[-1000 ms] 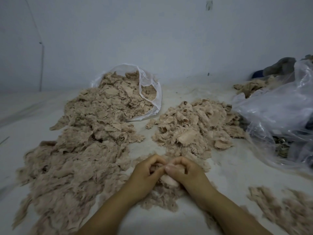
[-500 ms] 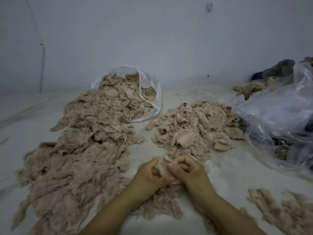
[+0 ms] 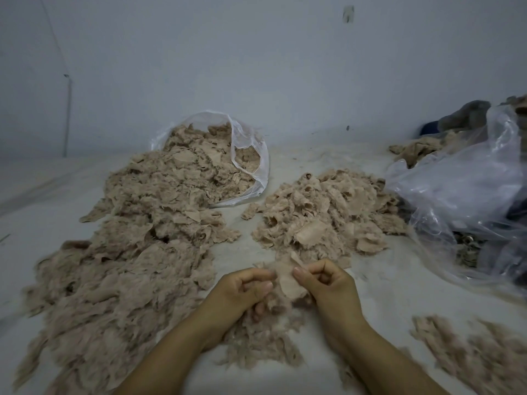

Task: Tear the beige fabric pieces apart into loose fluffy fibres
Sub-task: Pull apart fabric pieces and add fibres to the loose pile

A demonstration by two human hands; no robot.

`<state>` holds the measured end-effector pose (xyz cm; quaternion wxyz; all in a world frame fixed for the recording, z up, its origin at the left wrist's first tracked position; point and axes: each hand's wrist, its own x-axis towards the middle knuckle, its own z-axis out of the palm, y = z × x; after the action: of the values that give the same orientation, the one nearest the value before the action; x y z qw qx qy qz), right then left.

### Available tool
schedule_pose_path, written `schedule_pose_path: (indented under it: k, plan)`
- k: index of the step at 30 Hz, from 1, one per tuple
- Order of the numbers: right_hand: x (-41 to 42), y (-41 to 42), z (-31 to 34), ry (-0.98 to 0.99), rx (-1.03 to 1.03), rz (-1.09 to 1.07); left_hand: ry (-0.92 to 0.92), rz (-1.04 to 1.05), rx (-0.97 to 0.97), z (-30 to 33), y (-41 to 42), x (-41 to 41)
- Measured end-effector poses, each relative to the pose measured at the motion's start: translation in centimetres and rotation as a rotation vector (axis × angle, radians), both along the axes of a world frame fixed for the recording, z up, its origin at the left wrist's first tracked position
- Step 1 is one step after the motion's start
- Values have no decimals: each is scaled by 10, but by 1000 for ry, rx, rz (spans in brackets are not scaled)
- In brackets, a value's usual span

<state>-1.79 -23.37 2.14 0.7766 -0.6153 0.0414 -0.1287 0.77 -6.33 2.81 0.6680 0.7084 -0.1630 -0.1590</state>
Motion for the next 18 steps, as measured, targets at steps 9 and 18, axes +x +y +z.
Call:
schedule_pose_path:
  k: [9,18]
  plan:
    - [0,4,-2,-10,-121,-17,-100,-56,78,3,-3,5]
    - [8,-14,9,57,-27,-29,-197,4,102,1,22,6]
